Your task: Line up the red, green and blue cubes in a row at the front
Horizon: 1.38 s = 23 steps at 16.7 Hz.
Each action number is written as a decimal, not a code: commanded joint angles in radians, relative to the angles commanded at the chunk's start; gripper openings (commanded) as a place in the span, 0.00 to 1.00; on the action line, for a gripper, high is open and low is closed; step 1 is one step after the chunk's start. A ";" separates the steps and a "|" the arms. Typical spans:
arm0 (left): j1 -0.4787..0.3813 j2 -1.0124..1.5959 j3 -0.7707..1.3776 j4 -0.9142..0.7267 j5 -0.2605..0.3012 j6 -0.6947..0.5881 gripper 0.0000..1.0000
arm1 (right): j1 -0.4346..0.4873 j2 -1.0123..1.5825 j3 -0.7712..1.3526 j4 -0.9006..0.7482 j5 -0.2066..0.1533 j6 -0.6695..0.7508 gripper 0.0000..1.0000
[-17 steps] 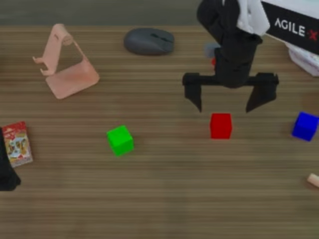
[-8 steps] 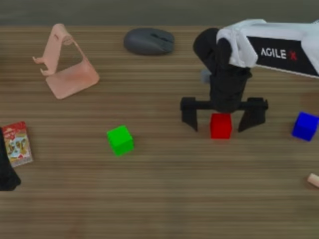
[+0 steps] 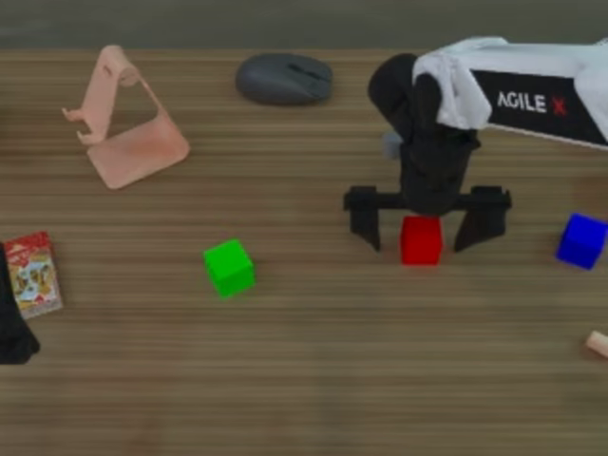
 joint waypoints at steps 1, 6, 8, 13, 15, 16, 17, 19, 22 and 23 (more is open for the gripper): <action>0.000 0.000 0.000 0.000 0.000 0.000 1.00 | 0.000 0.000 0.000 0.000 0.000 0.000 0.62; 0.000 0.000 0.000 0.000 0.000 0.000 1.00 | 0.000 0.000 0.000 0.000 0.000 0.000 0.25; 0.000 0.000 0.000 0.000 0.000 0.000 1.00 | 0.000 0.000 0.000 0.000 0.000 0.000 0.10; 0.000 0.000 0.000 0.000 0.000 0.000 1.00 | 0.000 0.000 0.000 0.000 0.000 0.000 0.00; 0.000 0.000 0.000 0.000 0.000 0.000 1.00 | 0.000 0.000 0.000 0.000 0.000 0.000 0.00; 0.000 0.000 0.000 0.000 0.000 0.000 1.00 | 0.000 0.000 0.000 0.000 0.000 0.000 0.00; 0.000 0.000 0.000 0.000 0.000 0.000 1.00 | 0.000 0.000 0.000 0.000 0.000 0.000 0.00; 0.000 0.000 0.000 0.000 0.000 0.000 1.00 | -0.003 -0.034 0.009 -0.017 0.013 -0.008 0.00; 0.000 0.000 0.000 0.000 0.000 0.000 1.00 | -0.001 -0.056 0.063 -0.090 0.013 -0.006 0.00; 0.000 0.000 0.000 0.000 0.000 0.000 1.00 | 0.000 -0.068 0.086 -0.133 0.014 -0.006 0.00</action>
